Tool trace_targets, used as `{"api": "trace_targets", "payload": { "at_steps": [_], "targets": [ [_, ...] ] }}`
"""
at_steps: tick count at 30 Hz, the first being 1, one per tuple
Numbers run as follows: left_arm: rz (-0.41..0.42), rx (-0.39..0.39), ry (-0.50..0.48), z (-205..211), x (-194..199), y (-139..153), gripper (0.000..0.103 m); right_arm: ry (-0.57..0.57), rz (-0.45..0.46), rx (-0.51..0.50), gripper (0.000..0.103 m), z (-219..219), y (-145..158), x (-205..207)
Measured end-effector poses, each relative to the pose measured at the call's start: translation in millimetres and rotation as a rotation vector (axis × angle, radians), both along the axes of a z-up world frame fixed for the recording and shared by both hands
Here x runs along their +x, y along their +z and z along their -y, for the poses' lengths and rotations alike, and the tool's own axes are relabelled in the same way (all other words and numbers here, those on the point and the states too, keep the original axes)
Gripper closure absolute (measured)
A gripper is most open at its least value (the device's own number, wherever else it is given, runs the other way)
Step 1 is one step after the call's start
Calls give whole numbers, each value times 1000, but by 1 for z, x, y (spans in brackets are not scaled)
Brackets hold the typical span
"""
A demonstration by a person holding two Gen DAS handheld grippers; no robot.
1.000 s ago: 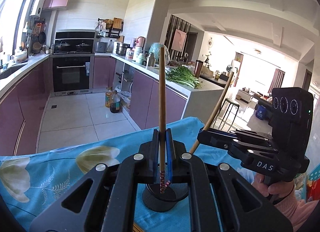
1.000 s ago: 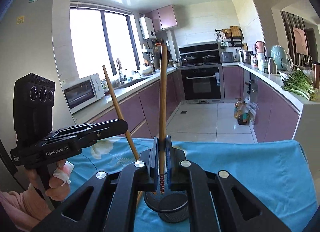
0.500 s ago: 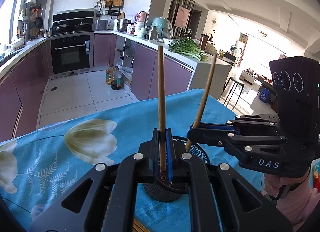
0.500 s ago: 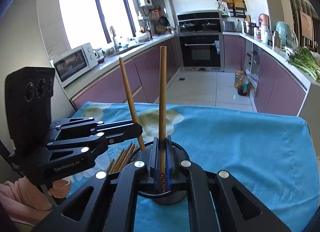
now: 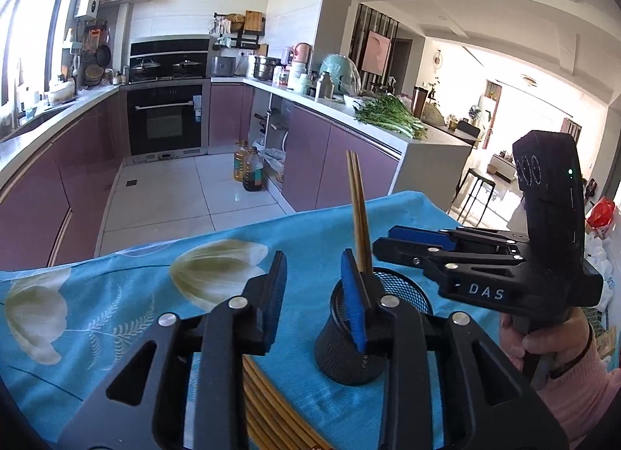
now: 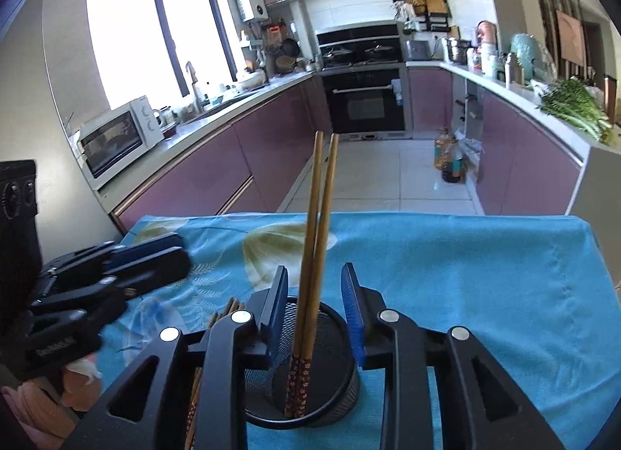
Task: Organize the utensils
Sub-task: 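Lower the chopsticks into the holder and open both tools, then return to the pile and grasp a chopstick with each tool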
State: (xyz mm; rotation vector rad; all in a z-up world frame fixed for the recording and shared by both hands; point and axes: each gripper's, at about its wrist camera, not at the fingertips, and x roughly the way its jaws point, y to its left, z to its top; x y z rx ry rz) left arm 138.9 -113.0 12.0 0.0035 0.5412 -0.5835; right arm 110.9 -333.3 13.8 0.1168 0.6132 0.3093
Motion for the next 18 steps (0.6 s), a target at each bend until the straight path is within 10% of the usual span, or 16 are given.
{"api": "trace_targets", "payload": {
  "at_steps": [8,18],
  "targets": [
    [37,77,54,-63,-52,-12,54,167,118,-36,63,-24,17,-62],
    [-173,188,60,-80,-66,-85,53,325,-130,-61,63,-82,-55,-70]
  ]
}}
